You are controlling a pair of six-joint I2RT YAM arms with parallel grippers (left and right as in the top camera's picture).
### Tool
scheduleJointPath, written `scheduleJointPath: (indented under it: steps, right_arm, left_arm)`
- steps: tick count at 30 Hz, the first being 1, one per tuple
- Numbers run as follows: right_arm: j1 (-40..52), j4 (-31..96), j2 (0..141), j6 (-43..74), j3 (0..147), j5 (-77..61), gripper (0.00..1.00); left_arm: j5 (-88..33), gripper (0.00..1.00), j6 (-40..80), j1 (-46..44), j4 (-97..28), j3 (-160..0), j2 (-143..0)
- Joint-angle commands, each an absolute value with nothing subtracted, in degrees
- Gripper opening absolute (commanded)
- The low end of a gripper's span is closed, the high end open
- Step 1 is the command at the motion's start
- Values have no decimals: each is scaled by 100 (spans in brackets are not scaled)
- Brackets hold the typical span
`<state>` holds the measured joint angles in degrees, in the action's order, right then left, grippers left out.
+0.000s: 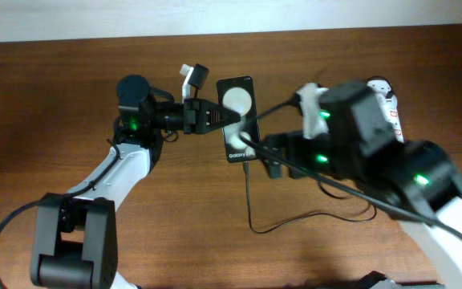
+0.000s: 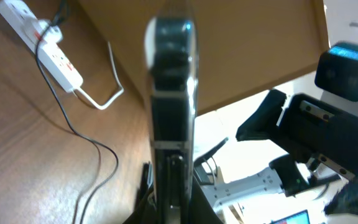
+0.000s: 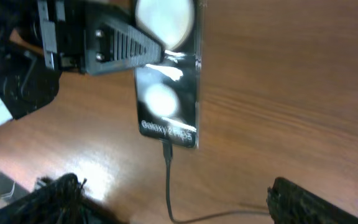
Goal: Plug charger to phone and switch on socket
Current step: 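Lower the connected phone onto the table with the left gripper and release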
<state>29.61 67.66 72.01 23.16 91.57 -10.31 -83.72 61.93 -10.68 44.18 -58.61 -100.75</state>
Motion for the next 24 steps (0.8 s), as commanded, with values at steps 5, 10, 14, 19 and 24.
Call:
scheduleJointPath:
  steps: [5, 10, 14, 19, 24]
  right_arm:
    - [2650, 7780, 6648, 2283, 9258, 379, 99]
    - [2650, 8200, 6571, 2281, 9258, 775, 99]
    - [2650, 8213, 6643, 2281, 9255, 784, 99]
    - [2650, 8213, 7057, 2283, 9255, 779, 99]
    - [2650, 8211, 7675, 2283, 9255, 779, 99]
  left_arm:
    - [-7183, 0, 5638, -1629, 4449, -5898, -10018]
    - [-5478, 0, 3273, -2075, 1323, -6665, -10018]
    - [-4663, 0, 1608, -2462, -1339, -7660, -10324]
    - [-4814, 0, 1334, -2311, -1942, -7999, -11673]
    - [-4569, 0, 1339, -2165, -2053, -7996, -12186]
